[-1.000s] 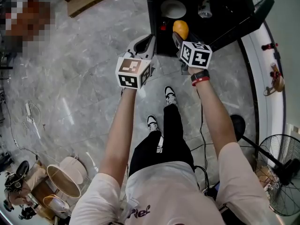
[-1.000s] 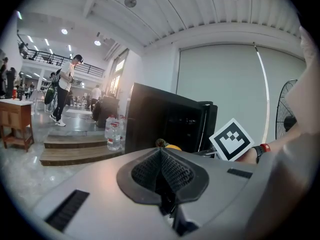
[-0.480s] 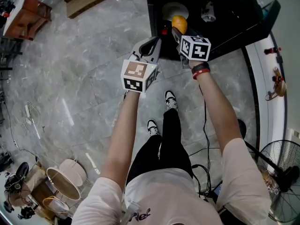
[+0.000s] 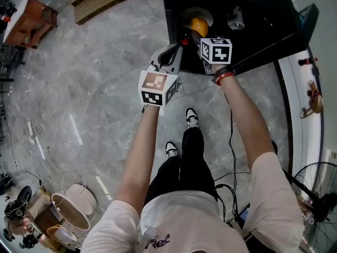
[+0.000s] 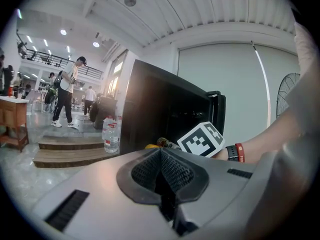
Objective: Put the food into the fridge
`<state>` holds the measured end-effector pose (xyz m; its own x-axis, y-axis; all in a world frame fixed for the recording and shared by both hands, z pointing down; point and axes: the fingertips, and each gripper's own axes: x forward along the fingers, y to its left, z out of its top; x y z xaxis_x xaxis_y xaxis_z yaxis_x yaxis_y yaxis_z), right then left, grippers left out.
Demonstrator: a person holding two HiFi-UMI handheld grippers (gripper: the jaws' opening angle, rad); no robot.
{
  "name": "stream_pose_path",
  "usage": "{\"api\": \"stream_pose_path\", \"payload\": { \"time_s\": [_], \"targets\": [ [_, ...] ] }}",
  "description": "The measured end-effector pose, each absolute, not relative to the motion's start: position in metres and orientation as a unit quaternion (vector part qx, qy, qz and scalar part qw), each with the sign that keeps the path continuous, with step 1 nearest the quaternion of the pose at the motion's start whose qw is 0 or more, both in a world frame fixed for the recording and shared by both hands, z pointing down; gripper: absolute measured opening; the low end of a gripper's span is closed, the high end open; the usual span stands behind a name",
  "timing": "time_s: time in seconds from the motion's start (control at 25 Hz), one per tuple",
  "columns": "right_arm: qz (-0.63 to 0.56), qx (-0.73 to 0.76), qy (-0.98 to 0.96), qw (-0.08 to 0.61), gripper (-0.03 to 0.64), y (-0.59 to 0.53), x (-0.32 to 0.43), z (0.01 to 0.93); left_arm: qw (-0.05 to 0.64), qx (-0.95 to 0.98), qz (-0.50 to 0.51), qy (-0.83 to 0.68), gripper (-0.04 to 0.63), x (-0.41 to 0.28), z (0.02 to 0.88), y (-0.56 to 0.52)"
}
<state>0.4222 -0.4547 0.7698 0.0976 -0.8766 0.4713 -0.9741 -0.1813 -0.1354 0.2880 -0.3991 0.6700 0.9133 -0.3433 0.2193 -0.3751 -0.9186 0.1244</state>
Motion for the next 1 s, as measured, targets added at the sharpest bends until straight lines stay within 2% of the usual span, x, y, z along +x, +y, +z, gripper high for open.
{"api": "stream_pose_path", "payload": {
  "time_s": [1.0],
  "targets": [
    [0.153,0.678,-0.662,0.28,0.291,-0.534,0.481,0.833,0.043,0.981,0.098,-0.164,0.018,0.312,0.703,-0.424]
  ]
}}
